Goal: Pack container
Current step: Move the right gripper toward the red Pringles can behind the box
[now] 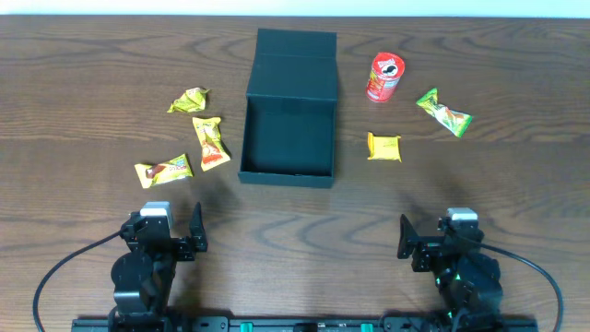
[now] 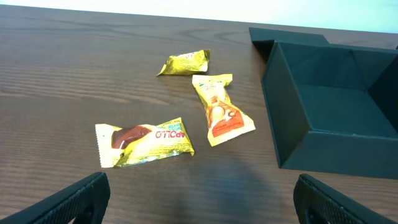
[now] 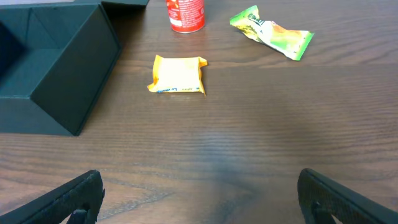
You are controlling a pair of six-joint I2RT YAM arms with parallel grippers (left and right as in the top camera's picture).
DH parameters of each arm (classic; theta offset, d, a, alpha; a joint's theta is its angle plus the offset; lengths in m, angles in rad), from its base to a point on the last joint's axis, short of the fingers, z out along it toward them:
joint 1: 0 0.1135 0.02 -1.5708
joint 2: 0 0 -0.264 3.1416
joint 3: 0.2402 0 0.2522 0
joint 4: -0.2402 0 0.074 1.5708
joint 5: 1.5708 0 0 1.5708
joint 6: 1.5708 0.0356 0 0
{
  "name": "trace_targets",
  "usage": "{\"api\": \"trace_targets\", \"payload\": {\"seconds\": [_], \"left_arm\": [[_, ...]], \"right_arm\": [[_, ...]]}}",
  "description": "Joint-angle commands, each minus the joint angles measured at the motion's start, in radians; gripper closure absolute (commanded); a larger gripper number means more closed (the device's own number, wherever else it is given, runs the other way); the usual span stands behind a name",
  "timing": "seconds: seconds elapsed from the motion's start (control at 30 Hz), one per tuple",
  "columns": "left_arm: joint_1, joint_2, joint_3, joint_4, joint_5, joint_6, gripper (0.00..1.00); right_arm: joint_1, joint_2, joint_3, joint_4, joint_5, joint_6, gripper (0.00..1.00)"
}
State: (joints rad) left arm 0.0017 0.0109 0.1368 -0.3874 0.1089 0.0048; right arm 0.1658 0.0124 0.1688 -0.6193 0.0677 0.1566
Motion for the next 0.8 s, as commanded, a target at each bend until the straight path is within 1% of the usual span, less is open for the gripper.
{"api": "trace_targets", "payload": {"seconds": [0.0,0.1,0.17,0.23,0.33,0.37,0.47,0.6,0.67,0.77], "left_arm": [[-0.002,-0.006,-0.022,-0.003,0.013,0.015,0.05],[-0.002,-0.006,-0.022,-0.003,0.013,0.015,0.04],[-0.002,-0.006,-0.022,-0.003,0.013,0.015,0.04],[-0.002,-0.006,-0.022,-0.003,0.013,0.015,0.04],[-0.002,-0.006,-0.022,-0.003,0.013,0.015,0.05],[-0.002,-0.006,-0.022,-0.003,0.013,0.015,0.05],[-0.002,-0.006,-0.022,-0.003,0.013,0.015,0.05],[-0.002,-0.006,-0.022,-0.003,0.013,0.015,0.05],[-0.002,-0.006,-0.022,-0.003,0.013,0.015,0.05],[-0.002,-0.006,-0.022,-0.003,0.013,0.015,0.05]], "right_arm": [[0.006,-0.007,-0.014,0.0,0.007,0.014,0.01],[0.006,-0.007,-0.014,0.03,-0.003,0.034,0.01],[0.006,-0.007,-0.014,0.087,-0.056,0.14,0.01],[0.006,-0.007,-0.014,0.175,-0.164,0.367,0.01],[0.006,-0.007,-0.014,0.183,-0.326,0.698,0.01],[0.006,-0.007,-0.014,0.182,-0.333,0.753,0.01],[0.006,-0.007,-0.014,0.19,-0.314,0.781,0.01],[0.006,-0.007,-0.014,0.218,-0.303,0.92,0.01],[0.006,-0.007,-0.014,0.281,-0.303,0.911,0.01],[0.006,0.003,-0.014,0.426,-0.304,0.813,0.01]]}}
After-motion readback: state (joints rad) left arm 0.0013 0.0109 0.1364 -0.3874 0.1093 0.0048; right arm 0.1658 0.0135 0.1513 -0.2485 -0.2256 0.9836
